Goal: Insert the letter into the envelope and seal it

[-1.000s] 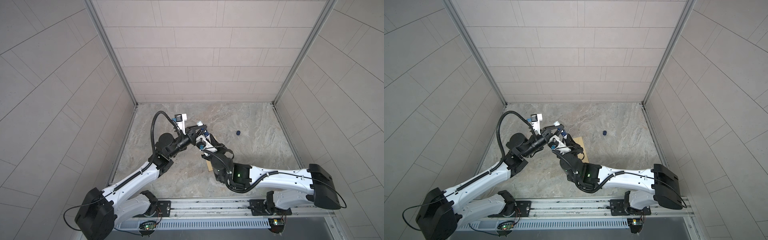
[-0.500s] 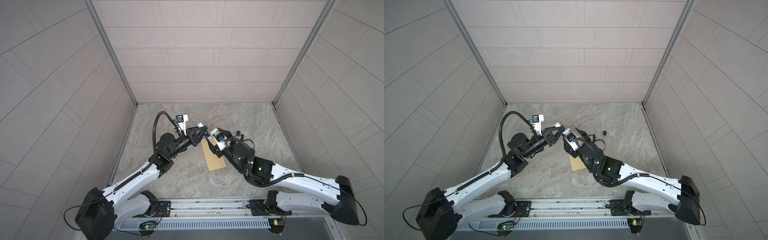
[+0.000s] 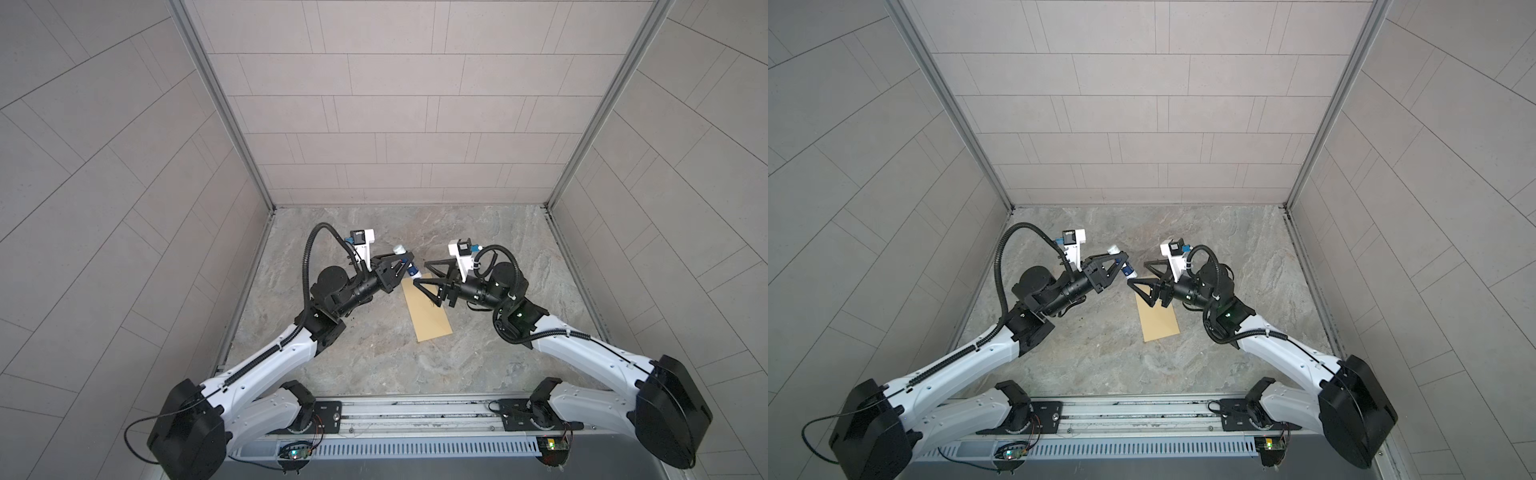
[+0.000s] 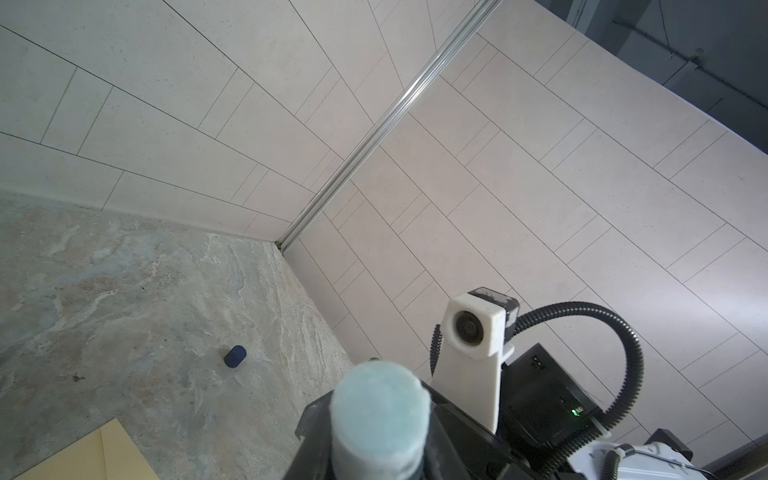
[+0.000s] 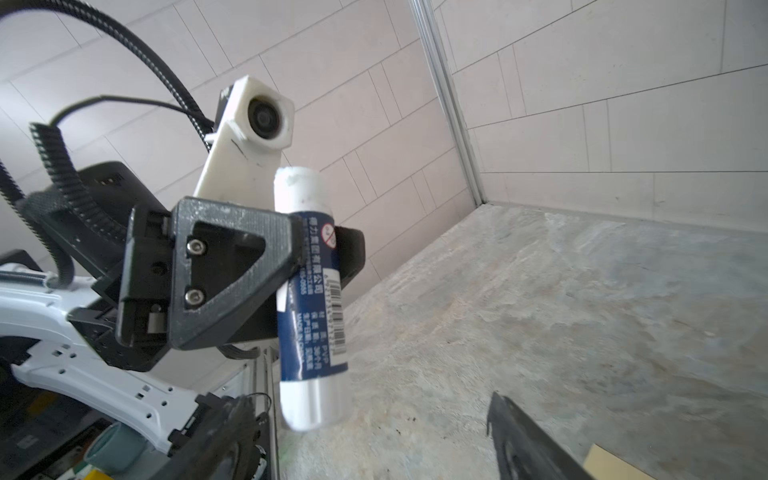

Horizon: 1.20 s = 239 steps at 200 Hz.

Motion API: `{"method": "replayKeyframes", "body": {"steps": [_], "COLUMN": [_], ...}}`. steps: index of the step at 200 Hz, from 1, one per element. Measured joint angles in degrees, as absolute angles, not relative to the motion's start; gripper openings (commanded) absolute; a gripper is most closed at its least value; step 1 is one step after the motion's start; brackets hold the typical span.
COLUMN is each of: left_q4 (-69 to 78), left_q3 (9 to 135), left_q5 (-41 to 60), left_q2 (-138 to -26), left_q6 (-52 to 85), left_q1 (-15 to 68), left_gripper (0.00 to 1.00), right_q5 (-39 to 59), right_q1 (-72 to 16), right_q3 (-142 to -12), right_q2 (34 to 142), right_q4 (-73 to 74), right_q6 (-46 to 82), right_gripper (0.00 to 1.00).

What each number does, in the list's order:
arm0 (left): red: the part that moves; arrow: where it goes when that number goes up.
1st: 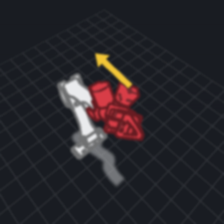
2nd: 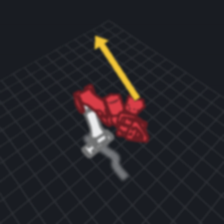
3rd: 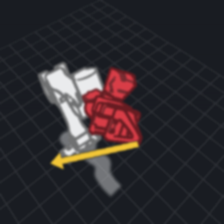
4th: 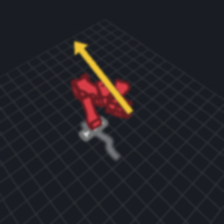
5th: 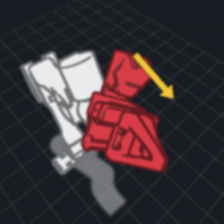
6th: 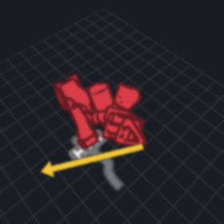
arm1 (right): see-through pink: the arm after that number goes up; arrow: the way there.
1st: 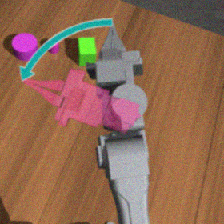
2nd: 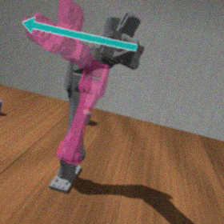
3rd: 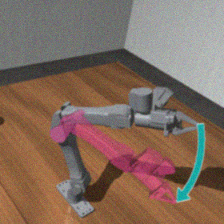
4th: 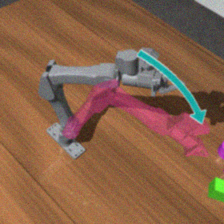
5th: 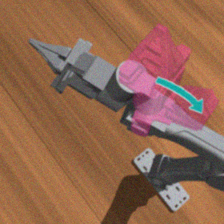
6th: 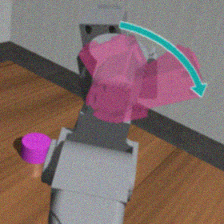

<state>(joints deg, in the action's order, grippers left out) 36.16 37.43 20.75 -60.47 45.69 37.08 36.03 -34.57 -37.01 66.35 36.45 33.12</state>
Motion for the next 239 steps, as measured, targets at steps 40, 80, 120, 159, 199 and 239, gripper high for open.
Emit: {"method": "replayKeyframes", "body": {"steps": [40, 80, 120, 159, 199, 239], "left_q4": [36.2, 36.3, 36.3, 36.5, 36.5, 36.4], "left_q3": [37.4, 37.4, 37.4, 37.4, 37.4, 37.4], "left_q5": [20.8, 20.8, 20.7, 20.8, 20.7, 20.5], "left_q2": [-60.4, -60.4, -60.4, -60.3, -60.2, -60.1], "left_q6": [46.2, 46.5, 46.5, 46.5, 46.5, 46.5], "left_q1": [37.1, 37.1, 37.1, 37.1, 37.1, 37.1], "left_gripper": [0.0, 0.0, 0.0, 0.0, 0.0, 0.0], "right_q5": [40.7, 43.9, 46.2, 47.0, 47.6, 47.8], "right_q1": [-33.4, -33.4, -33.4, -33.4, -33.4, -33.4], "right_q3": [-36.1, -36.3, -36.4, -36.1, -34.0, -32.4], "right_q2": [74.4, 81.1, 83.9, 83.9, 83.6, 83.4], "right_q4": [56.6, 69.8, 76.1, 78.2, 79.1, 79.1], "right_q6": [49.1, 59.0, 64.2, 65.0, 65.1, 65.0], "right_gripper": [0.6, 0.46, 0.4, 0.37, 0.34, 0.28]}}
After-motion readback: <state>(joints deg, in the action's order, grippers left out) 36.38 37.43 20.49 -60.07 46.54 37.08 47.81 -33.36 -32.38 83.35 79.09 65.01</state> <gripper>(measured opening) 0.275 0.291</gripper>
